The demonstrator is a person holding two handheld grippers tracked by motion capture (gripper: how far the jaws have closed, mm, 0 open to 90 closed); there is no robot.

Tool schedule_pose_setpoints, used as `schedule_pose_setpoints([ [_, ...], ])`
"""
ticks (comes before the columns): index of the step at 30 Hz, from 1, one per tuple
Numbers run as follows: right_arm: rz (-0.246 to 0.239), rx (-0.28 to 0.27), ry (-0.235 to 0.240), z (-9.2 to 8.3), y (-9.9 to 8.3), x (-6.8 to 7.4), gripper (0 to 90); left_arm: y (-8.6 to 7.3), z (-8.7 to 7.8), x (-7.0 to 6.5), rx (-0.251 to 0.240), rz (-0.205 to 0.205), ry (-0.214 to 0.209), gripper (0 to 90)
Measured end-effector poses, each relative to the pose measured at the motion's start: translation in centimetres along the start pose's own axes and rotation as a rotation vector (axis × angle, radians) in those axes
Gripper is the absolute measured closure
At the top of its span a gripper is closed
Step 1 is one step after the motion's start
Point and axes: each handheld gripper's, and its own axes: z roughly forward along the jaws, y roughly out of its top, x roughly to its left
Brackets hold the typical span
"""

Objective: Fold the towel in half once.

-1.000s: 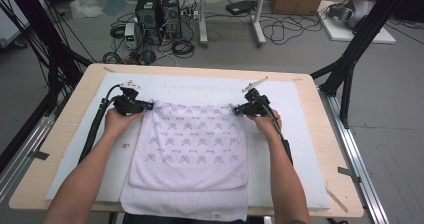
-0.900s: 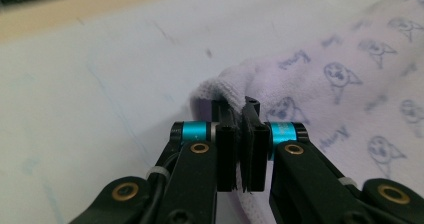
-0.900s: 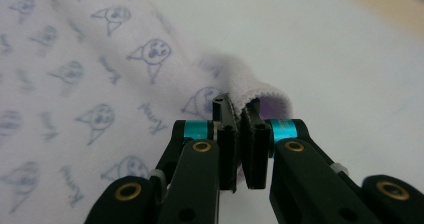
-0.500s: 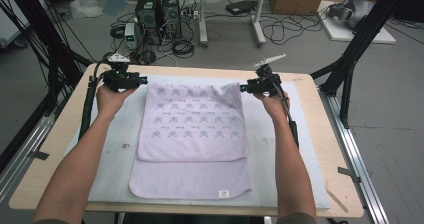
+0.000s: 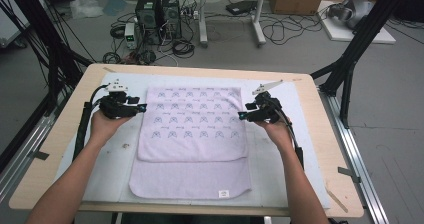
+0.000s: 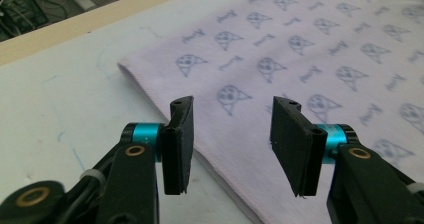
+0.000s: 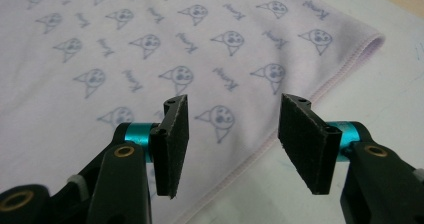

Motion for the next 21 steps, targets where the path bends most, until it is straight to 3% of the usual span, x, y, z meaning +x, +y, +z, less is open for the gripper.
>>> schedule_pose_setpoints([
  [4,-0.005,-0.021,0.013,-0.8,-1.4,1.2,45.2,-0.8,-0.9,-1.3,-0.012,0.027,-0.021,49.4],
  [15,-0.046,-0.02,0.042,-1.5,-4.3,4.5,47.6,-4.0,-2.6,-4.5,-0.038,0.032,-0.095,48.6],
  [21,-0.084,0.051,0.067,-0.8,-4.5,5.8,50.2,-5.5,-2.5,-6.1,0.022,0.07,-0.15,52.0],
])
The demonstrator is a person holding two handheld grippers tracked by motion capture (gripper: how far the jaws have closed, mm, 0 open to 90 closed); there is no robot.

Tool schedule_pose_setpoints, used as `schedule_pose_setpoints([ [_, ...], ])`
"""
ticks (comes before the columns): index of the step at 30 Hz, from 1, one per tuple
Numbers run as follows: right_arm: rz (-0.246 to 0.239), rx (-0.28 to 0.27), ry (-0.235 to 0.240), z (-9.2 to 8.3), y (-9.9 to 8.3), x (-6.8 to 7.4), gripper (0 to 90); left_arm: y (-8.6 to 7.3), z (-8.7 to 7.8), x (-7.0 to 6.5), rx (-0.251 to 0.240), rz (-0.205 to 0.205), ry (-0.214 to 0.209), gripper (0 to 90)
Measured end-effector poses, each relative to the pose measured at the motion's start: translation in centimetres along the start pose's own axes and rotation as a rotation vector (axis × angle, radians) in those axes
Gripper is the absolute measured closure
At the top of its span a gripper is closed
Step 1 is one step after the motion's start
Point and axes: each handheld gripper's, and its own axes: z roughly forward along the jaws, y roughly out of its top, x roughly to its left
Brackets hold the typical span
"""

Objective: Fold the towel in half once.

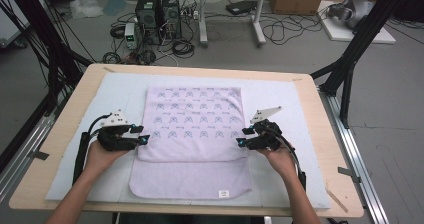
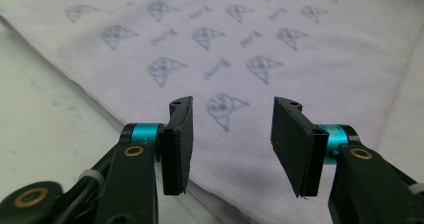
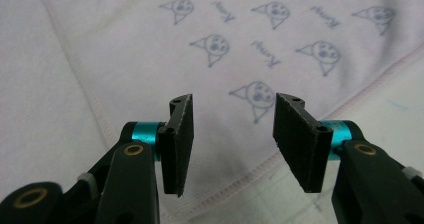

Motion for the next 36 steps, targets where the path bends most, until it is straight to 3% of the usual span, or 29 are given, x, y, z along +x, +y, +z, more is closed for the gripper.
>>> schedule_pose_setpoints([
  [5,-0.009,0.037,0.018,0.6,-0.1,0.6,50.5,-0.4,-0.1,-0.8,0.023,0.028,-0.026,52.0],
  [9,-0.009,-0.032,0.007,0.4,-1.2,1.0,52.0,-0.8,-0.2,-0.7,0.015,0.011,-0.023,51.0],
  [17,0.015,-0.046,0.025,0.1,-2.8,1.1,51.4,-0.8,-0.3,-1.8,0.016,0.048,-0.058,51.3],
  [19,0.01,-0.072,0.02,0.2,-3.0,1.4,53.0,-0.9,-0.2,-1.8,0.025,0.052,-0.061,52.4],
  [21,-0.003,-0.056,0.021,0.5,-3.1,1.7,53.5,-1.0,0.0,-1.8,0.034,0.052,-0.067,53.9],
  [25,-0.026,-0.023,0.008,1.4,-3.1,2.1,60.1,-1.5,0.9,-2.0,0.098,0.084,-0.069,61.5],
  [26,-0.035,-0.021,0.003,1.4,-3.1,2.1,62.8,-1.5,1.0,-2.2,0.102,0.104,-0.063,64.5],
  [32,-0.011,-0.025,0.024,1.4,-3.1,2.1,82.0,-1.4,1.1,-2.3,0.101,0.096,-0.071,85.2],
  [36,-0.002,-0.029,0.039,1.3,-3.0,1.8,86.6,-1.3,0.9,-2.2,0.097,0.095,-0.072,87.3],
])
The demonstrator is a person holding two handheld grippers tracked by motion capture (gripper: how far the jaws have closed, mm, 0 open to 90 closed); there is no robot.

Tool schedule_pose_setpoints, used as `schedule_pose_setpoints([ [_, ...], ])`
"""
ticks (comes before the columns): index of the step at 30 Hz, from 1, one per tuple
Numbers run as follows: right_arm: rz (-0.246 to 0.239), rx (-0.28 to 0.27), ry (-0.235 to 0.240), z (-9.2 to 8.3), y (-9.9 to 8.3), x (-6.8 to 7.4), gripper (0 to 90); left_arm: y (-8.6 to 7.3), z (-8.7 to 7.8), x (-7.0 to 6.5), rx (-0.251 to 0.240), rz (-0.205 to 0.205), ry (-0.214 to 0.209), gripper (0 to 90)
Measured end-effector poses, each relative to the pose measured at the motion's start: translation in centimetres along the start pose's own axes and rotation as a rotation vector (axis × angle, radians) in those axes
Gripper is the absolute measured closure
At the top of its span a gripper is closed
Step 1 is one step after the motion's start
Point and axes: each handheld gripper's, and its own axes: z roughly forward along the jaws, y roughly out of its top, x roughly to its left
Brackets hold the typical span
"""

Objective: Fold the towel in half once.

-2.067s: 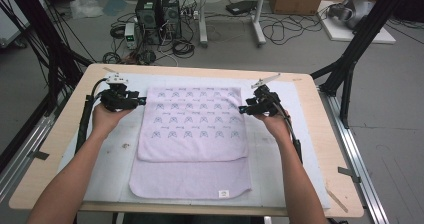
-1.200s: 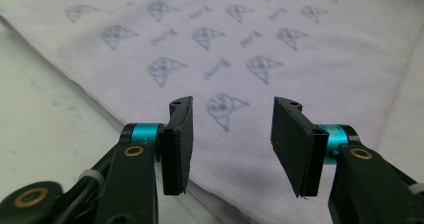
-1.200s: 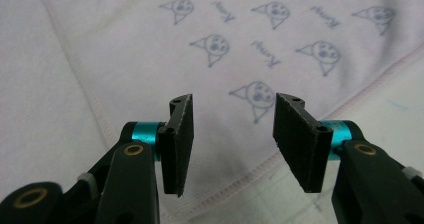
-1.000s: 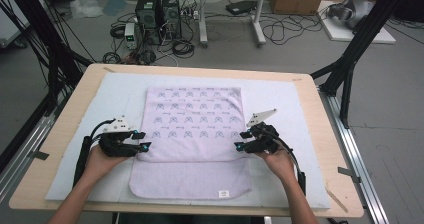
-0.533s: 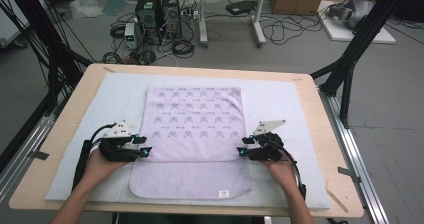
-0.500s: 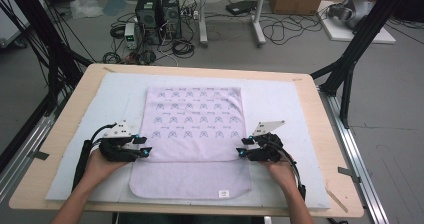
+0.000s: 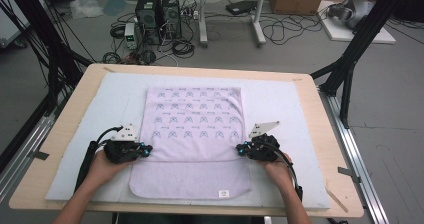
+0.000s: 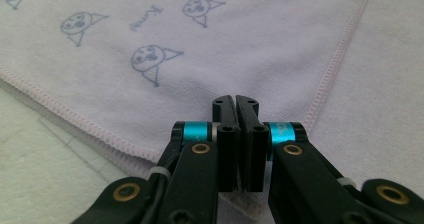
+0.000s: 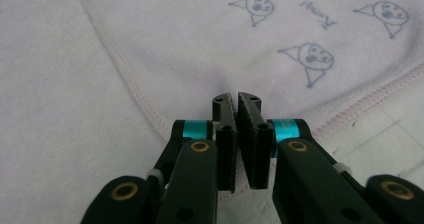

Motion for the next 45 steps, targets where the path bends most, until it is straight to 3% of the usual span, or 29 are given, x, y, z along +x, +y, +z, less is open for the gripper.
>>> schedule_pose_setpoints([
  [5,0.0,-0.008,0.013,-0.2,0.2,-0.1,87.3,0.2,-0.4,0.0,-0.019,-0.008,0.007,87.9],
  [12,-0.013,-0.048,0.018,-1.2,1.4,-0.2,87.5,1.4,-1.7,0.4,-0.087,-0.033,0.021,88.0],
  [20,-0.028,-0.115,0.015,-3.8,3.0,-0.1,87.6,3.6,-4.9,0.5,-0.139,0.001,0.047,88.0],
  [24,-0.06,-0.138,0.023,-5.6,3.8,1.1,87.7,3.7,-7.0,-0.6,-0.153,0.031,0.041,88.1],
  [28,-0.094,-0.139,0.064,-7.2,3.1,3.5,87.7,2.0,-8.7,-3.0,-0.172,0.059,-0.007,87.9],
  [30,-0.11,-0.136,0.112,-7.4,2.2,4.7,83.7,0.8,-8.5,-3.8,-0.152,0.057,-0.023,82.2],
  [31,-0.106,-0.119,0.121,-7.1,1.7,5.0,76.2,0.2,-8.1,-4.0,-0.135,0.05,-0.025,74.8],
  [33,-0.112,-0.077,0.11,-6.2,0.9,5.2,72.6,-0.7,-7.1,-4.0,-0.095,0.035,-0.029,68.0],
  [39,-0.079,-0.026,0.129,-3.3,-1.1,4.2,63.6,-1.8,-4.8,-4.0,-0.046,0.034,-0.045,67.5],
  [45,-0.1,-0.005,0.13,-2.5,-2.0,4.6,59.1,-2.5,-3.3,-4.3,0.008,0.045,-0.064,66.9],
])
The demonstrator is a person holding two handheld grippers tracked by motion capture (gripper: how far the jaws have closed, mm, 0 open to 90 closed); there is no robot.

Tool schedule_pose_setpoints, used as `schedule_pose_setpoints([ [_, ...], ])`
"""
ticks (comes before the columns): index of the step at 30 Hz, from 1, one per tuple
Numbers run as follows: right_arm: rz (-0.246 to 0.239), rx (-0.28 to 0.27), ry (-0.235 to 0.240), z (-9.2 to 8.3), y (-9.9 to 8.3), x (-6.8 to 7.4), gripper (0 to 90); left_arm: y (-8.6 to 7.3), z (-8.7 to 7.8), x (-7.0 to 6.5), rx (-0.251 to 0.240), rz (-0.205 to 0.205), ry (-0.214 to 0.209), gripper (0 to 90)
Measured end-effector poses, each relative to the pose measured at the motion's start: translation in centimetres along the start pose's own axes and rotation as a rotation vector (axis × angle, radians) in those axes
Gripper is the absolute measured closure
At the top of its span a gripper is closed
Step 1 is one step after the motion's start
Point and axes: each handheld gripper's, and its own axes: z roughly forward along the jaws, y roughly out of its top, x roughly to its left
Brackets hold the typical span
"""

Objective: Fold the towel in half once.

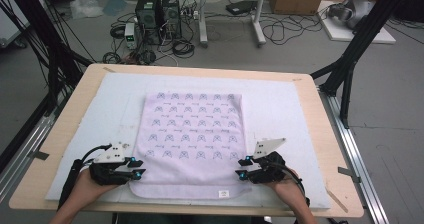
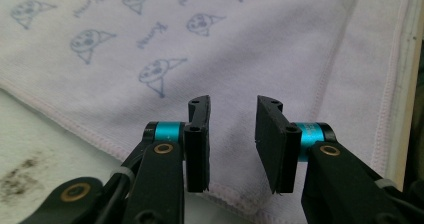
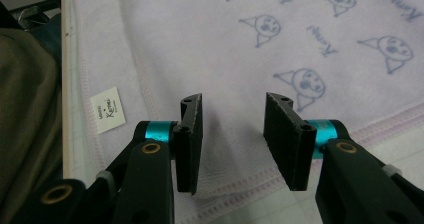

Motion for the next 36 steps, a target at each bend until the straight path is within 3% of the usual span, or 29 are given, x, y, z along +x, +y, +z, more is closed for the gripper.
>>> schedule_pose_setpoints([
  [4,-0.008,0.029,-0.017,0.7,-0.5,0.2,60.9,-0.3,0.4,-0.1,0.014,0.004,0.001,68.5],
  [8,-0.003,0.031,-0.03,0.6,-0.5,0.2,74.7,-0.3,0.5,-0.2,0.008,0.005,-0.007,81.9],
  [10,0.007,0.033,-0.007,0.6,-0.4,0.0,83.7,-0.2,0.5,-0.3,0.004,0.006,-0.007,86.3],
  [13,0.005,0.035,0.0,0.5,-0.3,0.0,86.2,-0.1,0.4,-0.3,0.009,0.014,-0.005,87.5],
  [17,0.004,0.013,0.001,-0.1,0.0,0.1,86.6,0.1,-0.2,-0.4,-0.012,0.016,-0.002,87.9],
  [22,-0.009,-0.033,-0.017,-1.9,0.9,0.3,86.9,1.3,-2.2,-0.8,-0.064,0.036,0.01,88.2],
  [27,-0.028,-0.07,-0.007,-3.8,1.0,1.3,87.0,1.8,-4.1,-2.0,-0.104,0.06,-0.015,88.2],
  [29,-0.035,-0.075,0.007,-4.2,0.6,2.1,84.8,1.5,-4.1,-2.4,-0.093,0.068,-0.023,86.9],
  [30,-0.032,-0.072,0.013,-4.1,0.3,2.2,76.4,1.3,-3.8,-2.4,-0.08,0.064,-0.026,82.3],
  [32,-0.003,-0.056,0.022,-3.6,-0.3,2.0,73.5,1.0,-2.9,-2.3,-0.058,0.054,-0.037,76.3],
  [36,0.0,-0.023,0.038,-2.3,-0.9,1.7,69.5,0.5,-1.5,-2.2,-0.019,0.039,-0.039,69.6],
])
